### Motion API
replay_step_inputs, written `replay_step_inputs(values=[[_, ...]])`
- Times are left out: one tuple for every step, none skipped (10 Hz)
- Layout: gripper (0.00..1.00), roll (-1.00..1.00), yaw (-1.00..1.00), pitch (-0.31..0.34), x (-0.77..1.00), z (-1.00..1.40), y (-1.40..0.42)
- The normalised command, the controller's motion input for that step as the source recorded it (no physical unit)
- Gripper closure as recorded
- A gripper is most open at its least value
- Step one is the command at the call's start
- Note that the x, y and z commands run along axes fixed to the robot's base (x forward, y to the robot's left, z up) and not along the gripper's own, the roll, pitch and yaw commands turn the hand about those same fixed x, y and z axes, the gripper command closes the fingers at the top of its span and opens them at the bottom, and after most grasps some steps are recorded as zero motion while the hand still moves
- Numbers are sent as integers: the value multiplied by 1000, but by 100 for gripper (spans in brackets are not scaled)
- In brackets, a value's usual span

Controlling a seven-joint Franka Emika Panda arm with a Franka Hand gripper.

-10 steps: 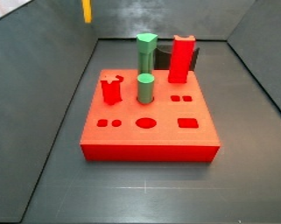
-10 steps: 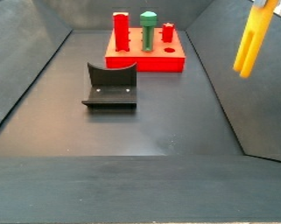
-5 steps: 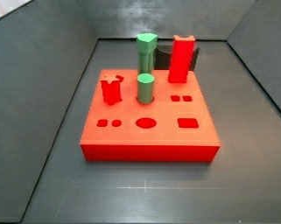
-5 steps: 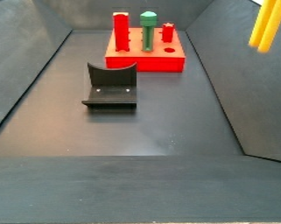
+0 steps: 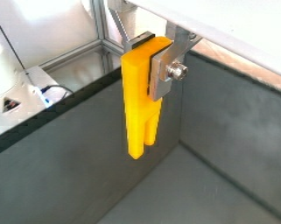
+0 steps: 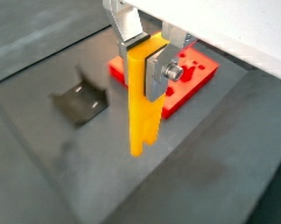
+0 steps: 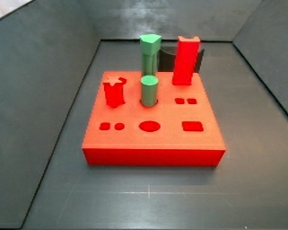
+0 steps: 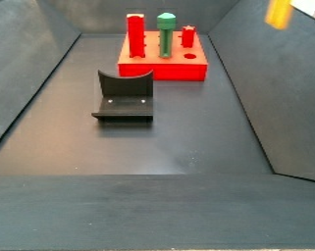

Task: Pick up the square-circle object. Move up. Move to above the board. Insert the square-circle object.
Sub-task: Move to above the board.

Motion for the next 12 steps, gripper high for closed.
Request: replay_step_inputs(values=[[100, -69, -93, 48, 502, -11, -1000], [100, -57, -61, 48, 503, -11, -1000], [100, -17, -25, 41, 507, -12, -1000], [100, -30, -19, 32, 512, -10, -1000], [100, 1, -1, 26, 523, -13, -1000], [100, -3, 8, 28, 528, -13, -1000], [100, -15, 6, 26, 540, -13, -1000], [100, 10, 8, 19, 548, -13, -1000], [100, -1, 7, 26, 559, -17, -1000], [100, -11, 9, 34, 583, -17, -1000], [100, -1, 11, 33, 591, -13, -1000], [100, 16, 11, 38, 601, -14, -1000]])
